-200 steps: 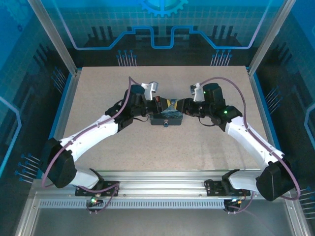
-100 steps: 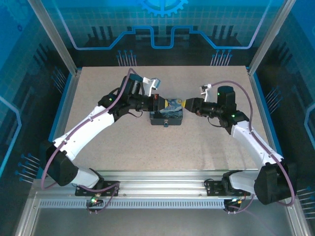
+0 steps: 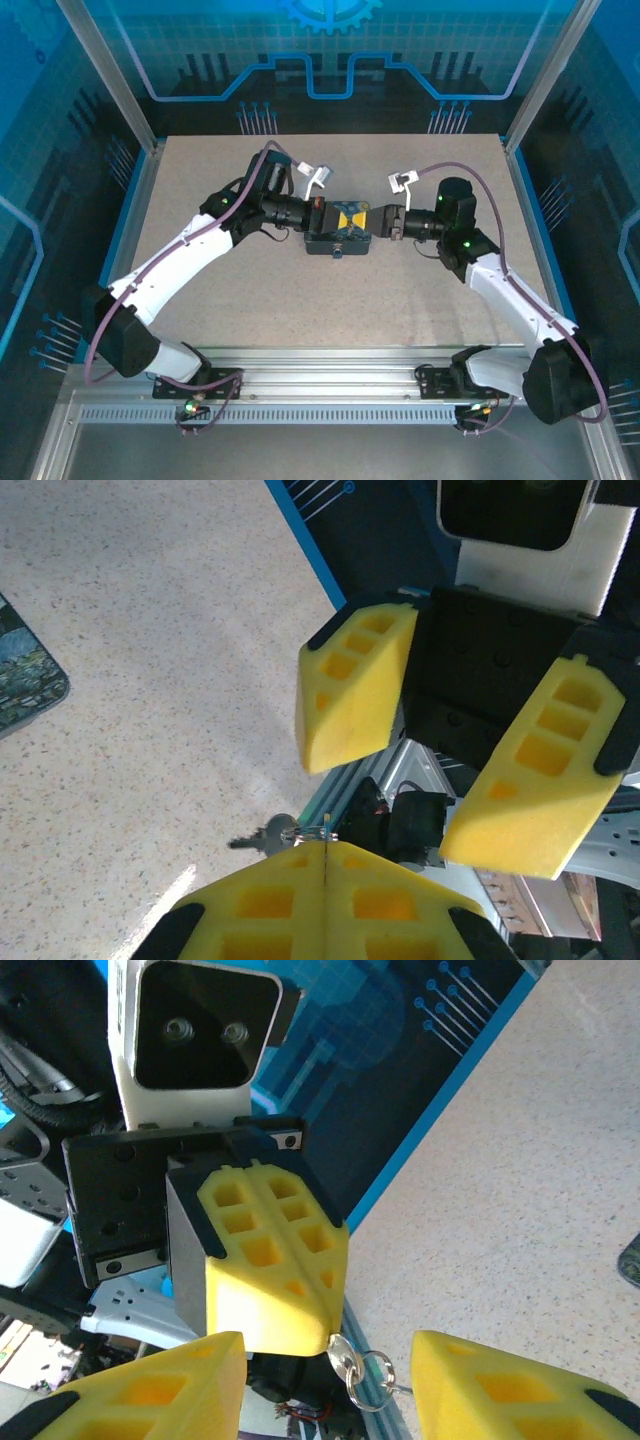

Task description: Unlock a padlock with a key

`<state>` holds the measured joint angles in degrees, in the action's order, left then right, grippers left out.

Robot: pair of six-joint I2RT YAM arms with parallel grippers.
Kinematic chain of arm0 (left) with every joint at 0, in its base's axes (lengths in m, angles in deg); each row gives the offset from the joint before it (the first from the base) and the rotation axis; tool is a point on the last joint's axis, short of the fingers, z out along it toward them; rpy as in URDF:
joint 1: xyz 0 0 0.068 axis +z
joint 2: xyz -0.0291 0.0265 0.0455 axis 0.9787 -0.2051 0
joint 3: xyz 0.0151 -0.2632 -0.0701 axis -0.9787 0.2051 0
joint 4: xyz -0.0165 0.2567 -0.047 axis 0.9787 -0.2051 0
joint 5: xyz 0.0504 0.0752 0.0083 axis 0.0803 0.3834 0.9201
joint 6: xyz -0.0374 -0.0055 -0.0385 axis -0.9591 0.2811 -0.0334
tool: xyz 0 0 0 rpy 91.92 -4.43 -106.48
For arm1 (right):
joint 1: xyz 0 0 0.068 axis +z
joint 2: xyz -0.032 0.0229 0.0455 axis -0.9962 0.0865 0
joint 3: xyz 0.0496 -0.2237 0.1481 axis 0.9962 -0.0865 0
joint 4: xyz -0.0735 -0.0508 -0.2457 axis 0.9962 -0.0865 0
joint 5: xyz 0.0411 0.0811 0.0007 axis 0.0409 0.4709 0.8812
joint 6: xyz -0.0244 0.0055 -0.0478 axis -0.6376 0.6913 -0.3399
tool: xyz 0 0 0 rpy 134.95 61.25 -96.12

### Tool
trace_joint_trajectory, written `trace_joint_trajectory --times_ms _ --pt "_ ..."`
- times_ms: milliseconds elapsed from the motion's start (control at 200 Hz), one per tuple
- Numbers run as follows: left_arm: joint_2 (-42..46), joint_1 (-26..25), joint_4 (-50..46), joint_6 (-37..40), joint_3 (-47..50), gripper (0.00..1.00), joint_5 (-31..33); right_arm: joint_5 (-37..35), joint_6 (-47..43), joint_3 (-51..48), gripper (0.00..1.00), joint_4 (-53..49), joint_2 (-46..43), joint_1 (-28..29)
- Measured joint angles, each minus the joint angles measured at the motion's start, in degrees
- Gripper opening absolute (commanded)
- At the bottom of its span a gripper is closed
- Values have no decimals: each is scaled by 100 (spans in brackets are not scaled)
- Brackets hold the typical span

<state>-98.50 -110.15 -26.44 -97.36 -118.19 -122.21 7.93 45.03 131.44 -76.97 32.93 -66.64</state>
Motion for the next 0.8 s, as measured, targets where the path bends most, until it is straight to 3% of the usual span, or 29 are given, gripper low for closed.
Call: trace_joint_trajectory --times_ms 140,800 --pt "0 2 66 0 0 0 -63 107 -44 0 47 2 2 42" --pt "120 39 149 61 2 0 -485 295 -455 122 0 -173 0 157"
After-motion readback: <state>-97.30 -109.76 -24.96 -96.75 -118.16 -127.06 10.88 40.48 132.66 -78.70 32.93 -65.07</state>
